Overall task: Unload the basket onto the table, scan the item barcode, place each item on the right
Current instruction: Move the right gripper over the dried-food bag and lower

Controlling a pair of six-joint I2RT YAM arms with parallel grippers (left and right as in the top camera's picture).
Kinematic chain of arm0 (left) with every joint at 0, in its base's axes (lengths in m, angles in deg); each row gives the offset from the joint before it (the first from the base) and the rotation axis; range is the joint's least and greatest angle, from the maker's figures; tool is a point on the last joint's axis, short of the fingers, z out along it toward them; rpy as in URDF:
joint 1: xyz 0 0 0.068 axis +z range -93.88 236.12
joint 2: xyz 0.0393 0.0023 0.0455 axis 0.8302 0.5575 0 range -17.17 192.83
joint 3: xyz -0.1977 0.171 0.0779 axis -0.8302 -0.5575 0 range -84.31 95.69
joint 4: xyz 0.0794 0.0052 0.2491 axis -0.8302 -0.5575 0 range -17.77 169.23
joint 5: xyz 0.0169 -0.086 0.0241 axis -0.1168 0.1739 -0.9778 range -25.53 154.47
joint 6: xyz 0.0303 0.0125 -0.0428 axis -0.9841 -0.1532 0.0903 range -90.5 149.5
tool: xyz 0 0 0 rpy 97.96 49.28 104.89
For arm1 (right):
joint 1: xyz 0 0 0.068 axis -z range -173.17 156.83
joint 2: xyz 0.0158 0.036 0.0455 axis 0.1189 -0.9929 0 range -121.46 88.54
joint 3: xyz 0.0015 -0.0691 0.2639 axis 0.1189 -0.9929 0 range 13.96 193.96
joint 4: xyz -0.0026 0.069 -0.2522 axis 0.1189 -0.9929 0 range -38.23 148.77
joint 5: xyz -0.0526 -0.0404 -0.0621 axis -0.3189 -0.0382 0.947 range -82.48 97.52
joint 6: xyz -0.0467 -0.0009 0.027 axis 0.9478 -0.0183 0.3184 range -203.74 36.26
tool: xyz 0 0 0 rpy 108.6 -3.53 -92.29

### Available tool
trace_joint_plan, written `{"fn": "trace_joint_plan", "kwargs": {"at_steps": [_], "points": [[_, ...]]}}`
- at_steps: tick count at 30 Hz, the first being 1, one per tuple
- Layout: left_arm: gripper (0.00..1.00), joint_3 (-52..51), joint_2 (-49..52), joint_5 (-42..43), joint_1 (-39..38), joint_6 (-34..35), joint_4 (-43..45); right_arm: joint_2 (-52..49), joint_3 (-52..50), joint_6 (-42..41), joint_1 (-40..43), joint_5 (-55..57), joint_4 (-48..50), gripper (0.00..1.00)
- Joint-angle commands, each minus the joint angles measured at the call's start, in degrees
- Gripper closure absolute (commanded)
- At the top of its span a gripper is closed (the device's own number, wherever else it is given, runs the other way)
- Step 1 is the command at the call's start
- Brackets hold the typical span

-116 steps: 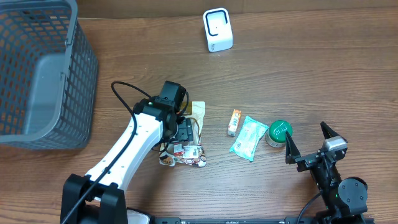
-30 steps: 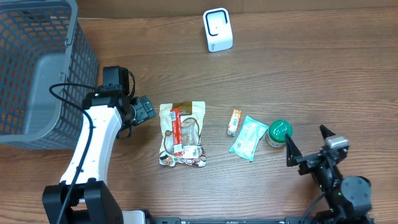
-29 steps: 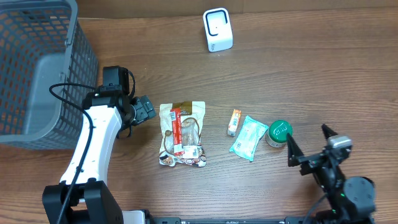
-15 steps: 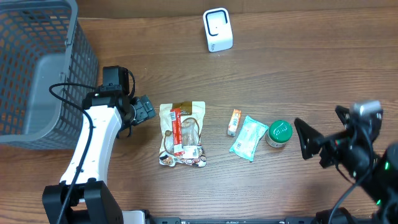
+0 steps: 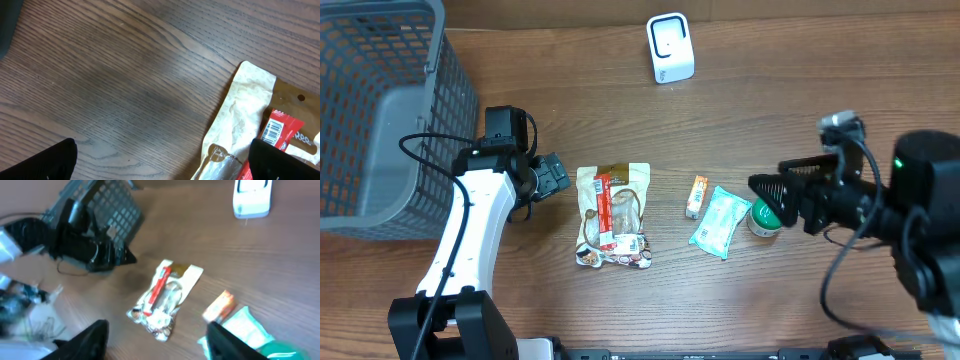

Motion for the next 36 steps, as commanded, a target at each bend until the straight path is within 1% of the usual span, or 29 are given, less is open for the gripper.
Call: {"fn": "trace_joint_plan", "kwargs": {"at_steps": [1,6,8,10,11,14,17,19,22,24,30,36], "points": [[0.0,0.85,-0.13,-0.59,0.11,-0.66,0.02,-3.45,0.81,-6.34,-1.95,0.66,0.11,0.43],[0.0,0.85,-0.13,-0.59,0.11,-0.66,0.02,-8.11,0.7,-11.87,-8.85,7.67,0.0,0.43],[0.0,0.85,-0.13,-0.59,0.11,-0.66,0.02,-11.43,0.7,-14.86,-14.84,11.23,-0.09,0.44],[0.0,0.85,-0.13,-0.59,0.11,-0.66,0.02,-13.68,0.72,-17.22,-18.91,14.34,0.04,0.44],[0.0,0.85,-0.13,-0.59,0.11,-0.66,0.02,-16.57,0.72,-19.76,-24.11,18.49,0.59,0.43],[0.0,0.85,-0.13,-0.59,0.11,-0.66,0.02,-21.64,0.72,-20.7,-31.43,23.1,3.06,0.43],[0.0,0.85,-0.13,-0.59,0.11,-0.66,0.02,-27.39,0.72,-19.76,-36.61,25.16,7.5,0.43],[0.0,0.85,-0.13,-0.59,0.11,-0.66,0.02,-31.21,0.72,-19.15,-38.47,24.59,11.23,0.46],[0.0,0.85,-0.13,-0.59,0.11,-0.66,0.02,-36.87,0.72,-19.15,-39.45,21.0,17.16,0.56],[0.0,0.85,-0.13,-0.59,0.11,-0.66,0.02,-39.8,0.72,-19.15,-39.47,20.13,20.22,0.61],[0.0,0.85,-0.13,-0.59,0.11,-0.66,0.02,-45.53,0.72,-19.15,-39.54,20.7,28.48,0.62],[0.0,0.85,-0.13,-0.59,0.11,-0.66,0.02,-48.83,0.72,-19.17,-40.35,21.14,33.11,0.62]]}}
